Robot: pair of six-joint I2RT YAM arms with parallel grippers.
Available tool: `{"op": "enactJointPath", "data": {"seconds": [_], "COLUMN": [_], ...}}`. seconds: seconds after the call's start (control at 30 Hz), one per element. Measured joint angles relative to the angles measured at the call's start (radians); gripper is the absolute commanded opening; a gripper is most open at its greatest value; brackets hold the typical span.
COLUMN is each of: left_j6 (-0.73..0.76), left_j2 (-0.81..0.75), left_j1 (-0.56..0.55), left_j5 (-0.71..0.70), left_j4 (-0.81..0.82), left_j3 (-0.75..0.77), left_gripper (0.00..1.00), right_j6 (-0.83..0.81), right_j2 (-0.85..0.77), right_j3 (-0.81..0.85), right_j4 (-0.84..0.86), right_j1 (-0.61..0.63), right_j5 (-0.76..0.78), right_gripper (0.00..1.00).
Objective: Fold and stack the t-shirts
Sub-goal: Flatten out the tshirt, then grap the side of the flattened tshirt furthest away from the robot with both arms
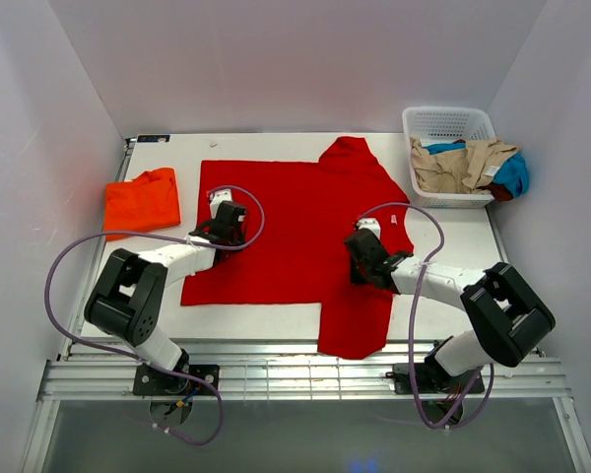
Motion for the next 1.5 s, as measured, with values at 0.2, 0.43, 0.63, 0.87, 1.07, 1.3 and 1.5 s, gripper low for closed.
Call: {"op": "enactJointPath", "data": {"seconds": [0.2,0.43,0.63,0.87,1.07,1.3,1.5], "left_j6": [0.003,0.040,0.072,0.090,0.100,0.122,0.147], "left_j2": [-0.043,-0.057,-0.056,0.110,0.261,0.311,0.310], "left_j1": [0.011,0.035,0.066,0.147,0.190,0.210,0.237], "left_j5": [0.000,-0.013,-0.024,-0.018,-0.007,-0.005,-0.006], "left_j4": [0.001,0.014,0.064,0.072,0.062,0.068,0.187], "left_j3": [-0.020,0.044,0.166,0.381,0.422,0.428,0.419], "left_gripper": [0.00,0.15,0.25,0.22,0.17,0.20,0.34], "right_j6": [0.036,-0.010,-0.145,-0.259,-0.305,-0.298,-0.278], "right_j2": [-0.019,-0.015,0.104,0.458,0.856,0.993,0.993], "right_j3": [-0.010,0.153,0.578,0.986,1.380,1.479,1.479], "right_j4": [-0.024,-0.248,-0.272,-0.259,-0.270,-0.208,-0.080], "right_j1": [0.036,0.053,-0.027,-0.262,-0.428,-0.539,-0.550], "right_j5": [0.026,0.089,0.122,0.050,-0.061,-0.199,-0.278], "right_gripper": [0.23,0.47,0.46,0.40,0.32,0.31,0.31]}}
